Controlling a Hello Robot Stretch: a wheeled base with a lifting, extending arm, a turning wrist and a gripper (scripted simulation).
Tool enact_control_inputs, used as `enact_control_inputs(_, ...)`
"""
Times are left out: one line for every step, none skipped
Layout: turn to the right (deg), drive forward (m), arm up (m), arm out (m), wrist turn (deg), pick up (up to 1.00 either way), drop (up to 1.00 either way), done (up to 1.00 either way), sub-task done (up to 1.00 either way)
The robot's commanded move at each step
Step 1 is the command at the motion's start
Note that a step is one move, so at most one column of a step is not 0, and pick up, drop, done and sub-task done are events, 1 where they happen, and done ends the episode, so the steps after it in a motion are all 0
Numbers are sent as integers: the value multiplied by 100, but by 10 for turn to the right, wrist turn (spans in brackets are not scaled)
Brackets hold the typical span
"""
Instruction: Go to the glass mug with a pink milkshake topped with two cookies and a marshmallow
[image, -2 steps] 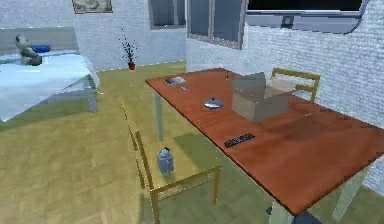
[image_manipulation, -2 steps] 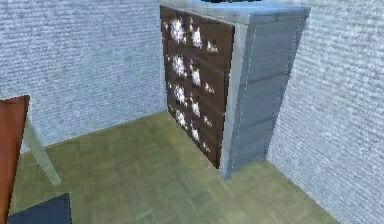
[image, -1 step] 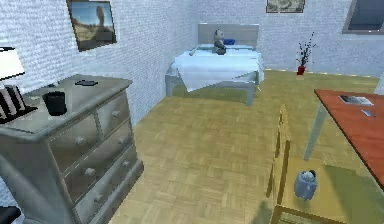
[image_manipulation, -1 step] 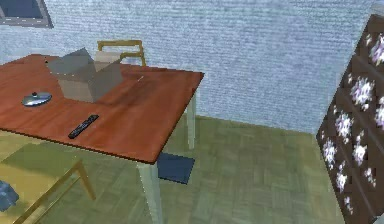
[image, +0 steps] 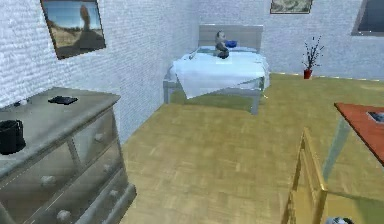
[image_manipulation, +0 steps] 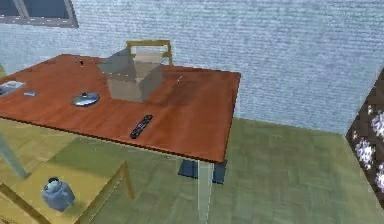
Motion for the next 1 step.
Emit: enact_control_inputs(450, 0, 0, 0, 0, 0, 0, 0, 0)
